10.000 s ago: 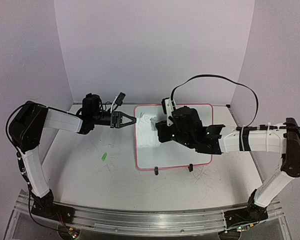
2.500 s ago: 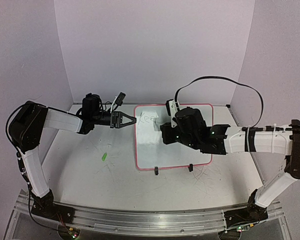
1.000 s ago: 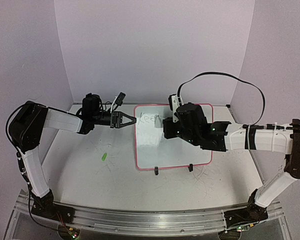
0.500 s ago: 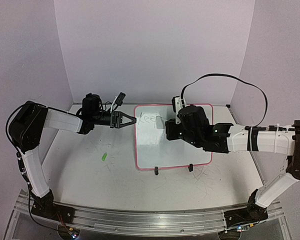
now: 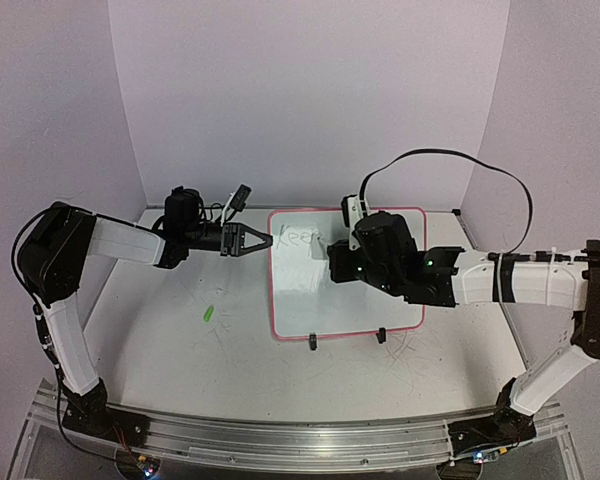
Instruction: Write a sentence on the whiteboard
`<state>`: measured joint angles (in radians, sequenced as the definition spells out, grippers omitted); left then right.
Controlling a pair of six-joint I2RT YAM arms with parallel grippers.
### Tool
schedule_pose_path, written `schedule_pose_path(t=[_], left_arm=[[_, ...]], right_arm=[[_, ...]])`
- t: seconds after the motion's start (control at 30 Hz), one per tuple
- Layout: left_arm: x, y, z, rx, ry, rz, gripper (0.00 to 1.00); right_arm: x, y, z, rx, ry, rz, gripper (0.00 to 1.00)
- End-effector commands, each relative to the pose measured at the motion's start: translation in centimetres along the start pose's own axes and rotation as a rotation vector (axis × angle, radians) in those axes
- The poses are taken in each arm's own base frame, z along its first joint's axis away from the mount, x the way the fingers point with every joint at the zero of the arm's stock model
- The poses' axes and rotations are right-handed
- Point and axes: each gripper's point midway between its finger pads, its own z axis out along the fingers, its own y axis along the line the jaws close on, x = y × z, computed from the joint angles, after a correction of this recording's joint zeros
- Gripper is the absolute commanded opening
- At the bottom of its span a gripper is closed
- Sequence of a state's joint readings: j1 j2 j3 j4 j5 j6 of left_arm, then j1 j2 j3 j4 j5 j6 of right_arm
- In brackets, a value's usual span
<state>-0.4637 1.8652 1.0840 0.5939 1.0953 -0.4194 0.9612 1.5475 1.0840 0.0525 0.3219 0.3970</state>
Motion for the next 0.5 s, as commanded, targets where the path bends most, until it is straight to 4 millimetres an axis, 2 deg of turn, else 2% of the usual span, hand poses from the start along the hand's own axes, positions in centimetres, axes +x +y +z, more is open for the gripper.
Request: schedule_pose_path(t=[0.0, 0.47], left_arm=[[-1.4, -2.8, -0.2, 0.065, -0.004, 0.07, 0.0], [-1.5, -2.9, -0.2, 0.063, -0.006, 0.072, 0.0]], right_arm=[[0.9, 0.0, 1.0, 0.01, 0.025, -0.003, 0.0], [-0.5, 0.4, 1.8, 0.028, -0.021, -0.008, 0.0]])
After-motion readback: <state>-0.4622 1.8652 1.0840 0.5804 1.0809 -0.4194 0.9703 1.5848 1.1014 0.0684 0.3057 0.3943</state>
